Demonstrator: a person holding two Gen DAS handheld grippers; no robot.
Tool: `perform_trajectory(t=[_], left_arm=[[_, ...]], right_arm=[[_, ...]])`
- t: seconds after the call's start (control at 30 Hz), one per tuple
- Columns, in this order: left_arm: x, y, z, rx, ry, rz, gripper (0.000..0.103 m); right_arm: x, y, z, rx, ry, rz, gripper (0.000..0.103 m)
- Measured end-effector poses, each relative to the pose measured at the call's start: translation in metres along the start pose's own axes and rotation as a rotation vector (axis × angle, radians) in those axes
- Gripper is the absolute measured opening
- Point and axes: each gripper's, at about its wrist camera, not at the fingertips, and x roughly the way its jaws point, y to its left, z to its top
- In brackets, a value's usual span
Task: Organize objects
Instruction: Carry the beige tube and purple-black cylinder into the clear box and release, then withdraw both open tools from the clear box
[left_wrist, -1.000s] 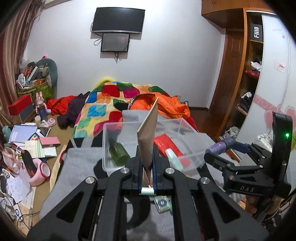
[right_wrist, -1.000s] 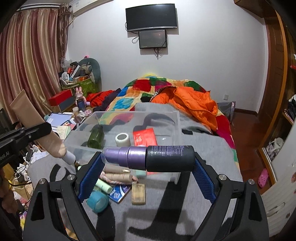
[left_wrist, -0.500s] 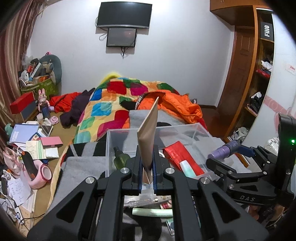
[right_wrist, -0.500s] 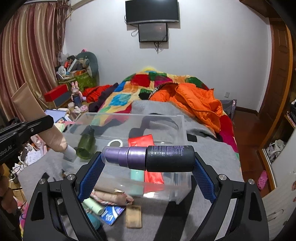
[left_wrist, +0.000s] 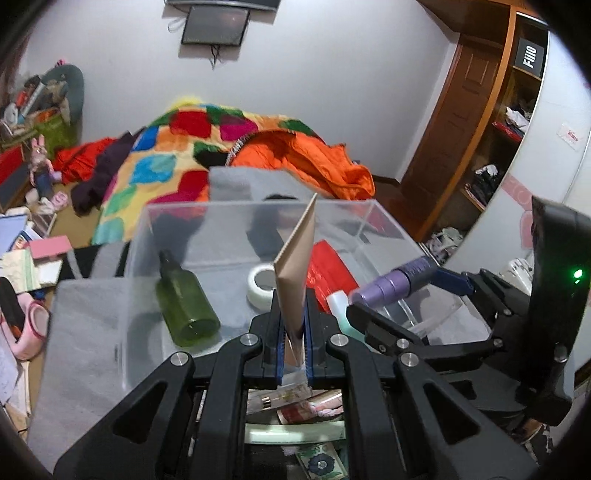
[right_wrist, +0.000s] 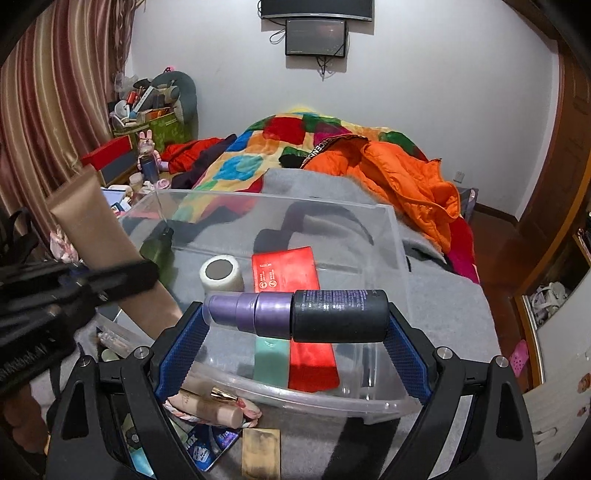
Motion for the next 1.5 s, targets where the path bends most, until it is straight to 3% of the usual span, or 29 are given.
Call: perform_trajectory(t=[0.1,0.2,0.27,0.33,0.4,0.47,0.53,0.6,0.77,0.9,1.2,1.5], left_arm=[[0.004,0.006,0.000,-0.022,0.020,-0.010,0.007],[0.006,0.013,0.000,-0.027,0.024,0.041,0.011],[0.005,0.015,-0.001,-0.021,0.027,0.085,0.021],[0.002,0.017,-0.003,-0.013,0.017,0.119,0.038],[-0.003,0.017,-0.006,0.002,0.006,0.146,0.045],[-0.007,0.017,-0.007,0.014,0.000,0.167,0.051],[-0.013,0.018,-0.008,0.009,-0.007,0.172,0.070],[-0.020,0.019,-0.008,-0.001,-0.025,0.167,0.076],[-0.033,0.011,-0.009,0.032,-0.042,0.177,0.078],[-0.046,0.000,-0.013,0.067,-0.068,0.203,0.093],[-0.072,-0.018,-0.030,0.125,-0.105,0.200,0.096],[-0.067,-0.023,-0.059,0.107,-0.055,0.177,0.096]], right_arm=[[0.003,0.002,0.002,-0.013,0.003,-0.007,0.090],[0.005,0.004,0.002,-0.015,0.006,-0.003,0.090],[0.005,0.005,0.003,-0.016,0.004,-0.007,0.091],[0.006,0.006,0.003,-0.019,0.003,-0.013,0.091],[0.005,0.006,0.003,-0.023,0.003,-0.017,0.091],[0.004,0.006,0.003,-0.027,0.002,-0.020,0.091],[0.002,0.007,0.003,-0.029,0.004,-0.025,0.091],[0.000,0.006,0.003,-0.029,0.004,-0.021,0.091],[-0.010,0.007,0.002,-0.033,-0.007,-0.005,0.091],[-0.024,0.006,-0.002,-0.042,-0.030,-0.004,0.091],[-0.056,-0.005,-0.017,-0.009,-0.071,0.004,0.092],[-0.064,-0.003,-0.046,-0.041,-0.052,-0.026,0.093]])
